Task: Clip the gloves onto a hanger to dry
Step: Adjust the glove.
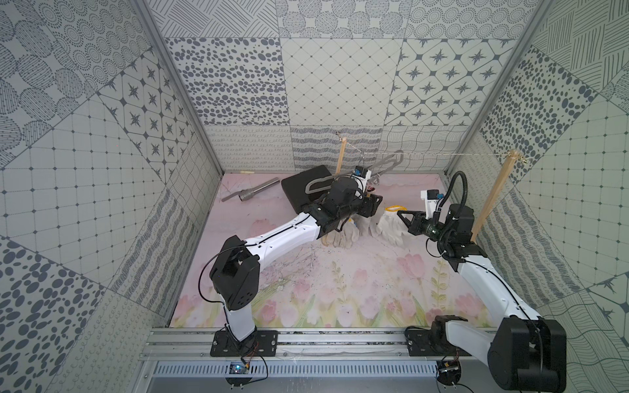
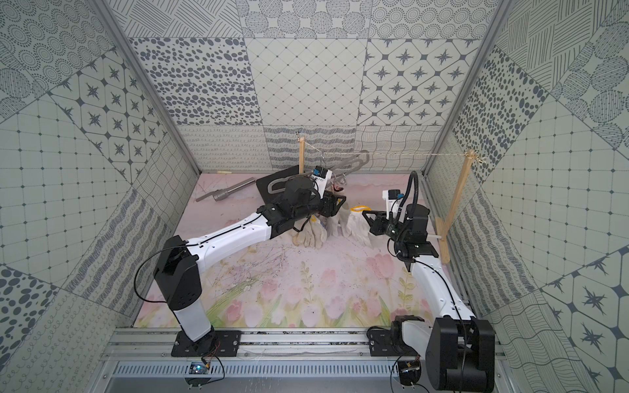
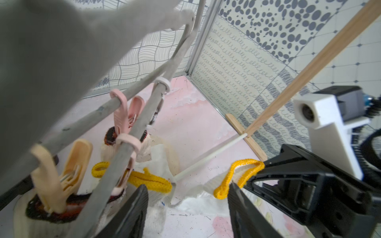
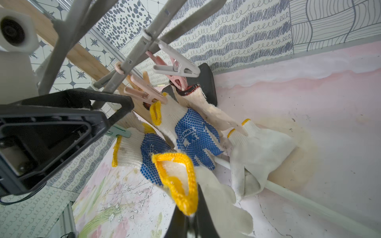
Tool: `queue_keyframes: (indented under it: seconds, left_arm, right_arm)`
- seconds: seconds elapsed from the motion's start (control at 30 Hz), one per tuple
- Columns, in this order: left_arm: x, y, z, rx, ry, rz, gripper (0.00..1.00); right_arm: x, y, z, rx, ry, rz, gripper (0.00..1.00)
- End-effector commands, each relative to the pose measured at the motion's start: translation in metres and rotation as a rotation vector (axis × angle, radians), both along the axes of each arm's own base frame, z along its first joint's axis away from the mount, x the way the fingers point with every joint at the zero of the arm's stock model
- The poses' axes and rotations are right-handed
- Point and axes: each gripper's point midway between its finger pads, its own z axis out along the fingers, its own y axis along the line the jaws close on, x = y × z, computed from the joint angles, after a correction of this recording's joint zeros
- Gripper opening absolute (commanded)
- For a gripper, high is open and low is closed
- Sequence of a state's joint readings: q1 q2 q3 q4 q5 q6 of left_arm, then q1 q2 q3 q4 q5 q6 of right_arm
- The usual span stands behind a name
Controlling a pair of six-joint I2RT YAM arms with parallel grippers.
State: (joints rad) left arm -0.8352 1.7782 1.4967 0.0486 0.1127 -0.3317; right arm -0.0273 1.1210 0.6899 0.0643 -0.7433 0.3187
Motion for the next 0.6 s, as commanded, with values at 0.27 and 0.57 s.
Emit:
queue_keyframes:
  seconds: [0.27, 0.57]
  left_arm:
    - [-0.048, -0.002, 0.009, 0.039, -0.073, -0.279, 0.70]
    - [-0.045, -0.001, -0.009, 0.105, -0.117, -0.291, 0.70]
  right_arm:
    - [-0.028, 0.026, 0.024, 0.016, -0.125, 0.216, 0.05]
    - [-0.042, 0.038, 0.039, 0.055, -0.137, 0.334, 0.04]
